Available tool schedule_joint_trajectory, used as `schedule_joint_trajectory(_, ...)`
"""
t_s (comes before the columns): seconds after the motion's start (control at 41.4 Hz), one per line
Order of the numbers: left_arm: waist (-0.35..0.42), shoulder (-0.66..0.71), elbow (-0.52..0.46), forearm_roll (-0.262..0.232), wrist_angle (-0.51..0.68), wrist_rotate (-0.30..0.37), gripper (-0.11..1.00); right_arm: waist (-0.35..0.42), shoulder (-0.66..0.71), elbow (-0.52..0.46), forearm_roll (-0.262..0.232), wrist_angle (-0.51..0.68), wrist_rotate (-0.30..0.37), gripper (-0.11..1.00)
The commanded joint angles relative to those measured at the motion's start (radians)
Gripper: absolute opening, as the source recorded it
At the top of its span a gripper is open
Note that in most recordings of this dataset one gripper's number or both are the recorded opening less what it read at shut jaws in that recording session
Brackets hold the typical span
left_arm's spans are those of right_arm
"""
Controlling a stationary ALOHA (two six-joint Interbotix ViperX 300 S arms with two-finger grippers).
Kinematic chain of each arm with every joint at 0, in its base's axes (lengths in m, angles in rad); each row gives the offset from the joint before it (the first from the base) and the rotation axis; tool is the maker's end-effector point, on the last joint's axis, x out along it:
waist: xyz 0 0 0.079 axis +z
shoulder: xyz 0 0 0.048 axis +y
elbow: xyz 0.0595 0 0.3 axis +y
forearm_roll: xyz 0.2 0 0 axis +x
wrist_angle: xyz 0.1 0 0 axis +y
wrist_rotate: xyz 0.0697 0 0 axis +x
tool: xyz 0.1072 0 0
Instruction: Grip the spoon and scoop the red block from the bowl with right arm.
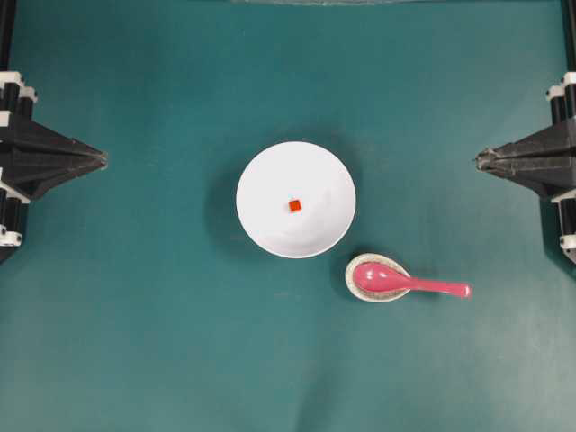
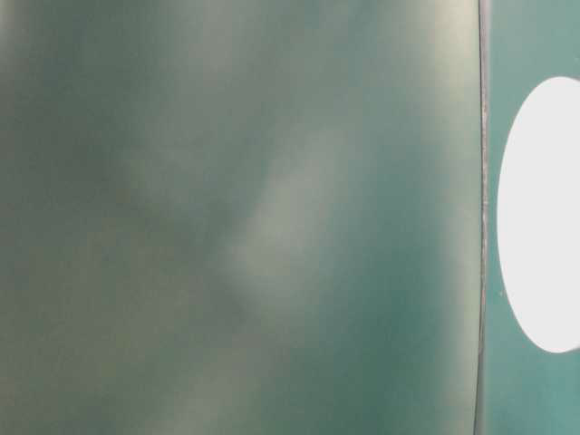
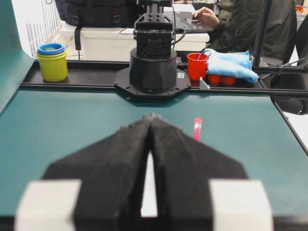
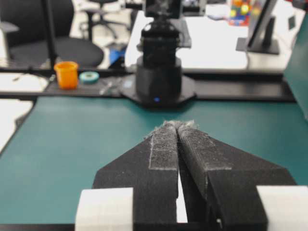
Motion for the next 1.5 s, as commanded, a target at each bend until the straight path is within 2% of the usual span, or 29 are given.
schedule_joint_trajectory(0.0, -0.005, 0.020, -0.049, -0.003, 0.032, -0.043, 0.00, 0.005, 0.006, -0.021, 0.012, -0.012, 0.005, 0.00)
schedule_joint_trajectory(0.048, -0.005, 0.028, -0.060, 0.002, 0.081, -0.067, 0.00, 0.005, 0.011, -0.021, 0.021, -0.025, 0.009, 0.00)
schedule_joint_trajectory(0.339, -0.005, 0.043, -0.061, 0.006, 0.158, -0.057, 0.00, 0.003, 0.017, -0.020, 0.026, -0.012, 0.014, 0.00)
schedule_joint_trajectory(0.58, -0.005, 0.043, -0.061, 0.008, 0.273, -0.048, 0.00, 0.003, 0.026, -0.021, 0.038, 0.077, 0.014, 0.00)
schedule_joint_trajectory(0.774, -0.005, 0.043, -0.061, 0.009, 0.291, -0.046, 0.00, 0.003, 0.026, -0.025, 0.038, 0.092, 0.014, 0.02)
schedule_joint_trajectory(1.161, 0.012, 0.046, -0.061, 0.009, 0.311, -0.046, 0.00, 0.005, 0.026, -0.031, 0.038, 0.092, 0.014, 0.39)
schedule_joint_trajectory(1.354, 0.037, 0.046, -0.061, 0.009, 0.311, -0.046, 0.00, 0.011, 0.044, -0.023, 0.038, 0.091, 0.012, 0.45)
schedule_joint_trajectory(1.475, 0.041, 0.048, -0.060, 0.014, 0.327, -0.043, 0.00, 0.054, 0.098, -0.005, 0.038, 0.064, 0.014, 0.45)
